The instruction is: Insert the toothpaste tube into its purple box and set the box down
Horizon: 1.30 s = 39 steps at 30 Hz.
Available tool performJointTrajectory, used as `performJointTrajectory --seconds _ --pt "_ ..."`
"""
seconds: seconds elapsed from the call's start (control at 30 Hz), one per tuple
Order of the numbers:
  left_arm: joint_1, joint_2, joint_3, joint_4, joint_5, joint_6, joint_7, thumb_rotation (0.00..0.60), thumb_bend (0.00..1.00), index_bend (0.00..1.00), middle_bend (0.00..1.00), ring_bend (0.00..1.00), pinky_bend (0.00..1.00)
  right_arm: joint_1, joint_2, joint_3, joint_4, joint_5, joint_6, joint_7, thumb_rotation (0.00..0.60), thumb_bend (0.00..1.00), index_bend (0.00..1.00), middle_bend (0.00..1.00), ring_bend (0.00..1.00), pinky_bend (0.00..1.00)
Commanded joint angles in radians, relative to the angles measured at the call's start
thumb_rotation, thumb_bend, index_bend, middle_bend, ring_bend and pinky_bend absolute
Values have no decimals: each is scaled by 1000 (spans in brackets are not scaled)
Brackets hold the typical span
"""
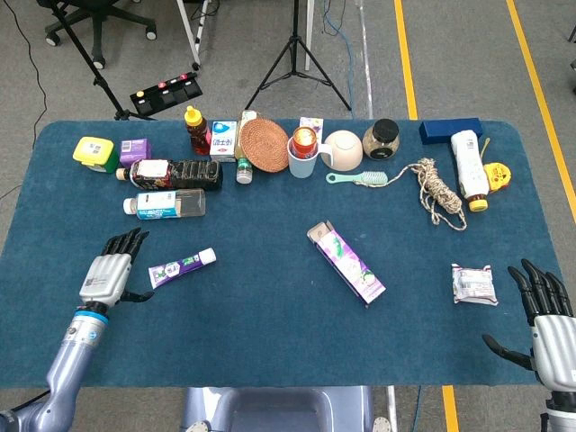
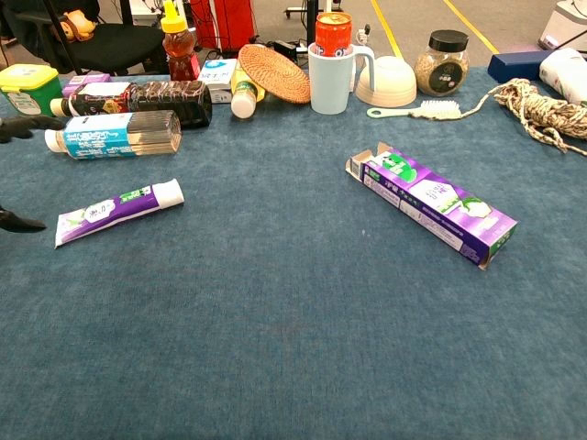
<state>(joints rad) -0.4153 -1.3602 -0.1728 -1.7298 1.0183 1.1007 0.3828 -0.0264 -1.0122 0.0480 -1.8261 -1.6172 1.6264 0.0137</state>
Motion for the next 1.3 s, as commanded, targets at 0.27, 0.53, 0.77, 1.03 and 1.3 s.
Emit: performJointTrajectory --seconds 0.27,0.53,0.77,1.03,1.3 --pt "-88 -146 -26 64 -148 21 129 600 111 0 0 0 0 5 11 9 5 22 -8 29 600 0 29 0 0 0" --pt "-129 -191 -29 87 -212 32 188 600 121 10 0 0 19 9 15 9 5 25 -17 38 600 0 30 0 0 0" --pt "-156 -223 -36 107 -268 45 224 600 159 111 0 0 147 9 14 11 6 32 -17 37 600 0 30 0 0 0" --pt "-172 -248 -37 116 -288 86 252 600 177 224 31 21 216 10 14 11 5 31 -17 39 600 0 30 0 0 0" --pt "-184 -277 -33 133 -304 122 288 600 179 288 84 63 304 10 12 8 5 28 -18 35 600 0 30 0 0 0"
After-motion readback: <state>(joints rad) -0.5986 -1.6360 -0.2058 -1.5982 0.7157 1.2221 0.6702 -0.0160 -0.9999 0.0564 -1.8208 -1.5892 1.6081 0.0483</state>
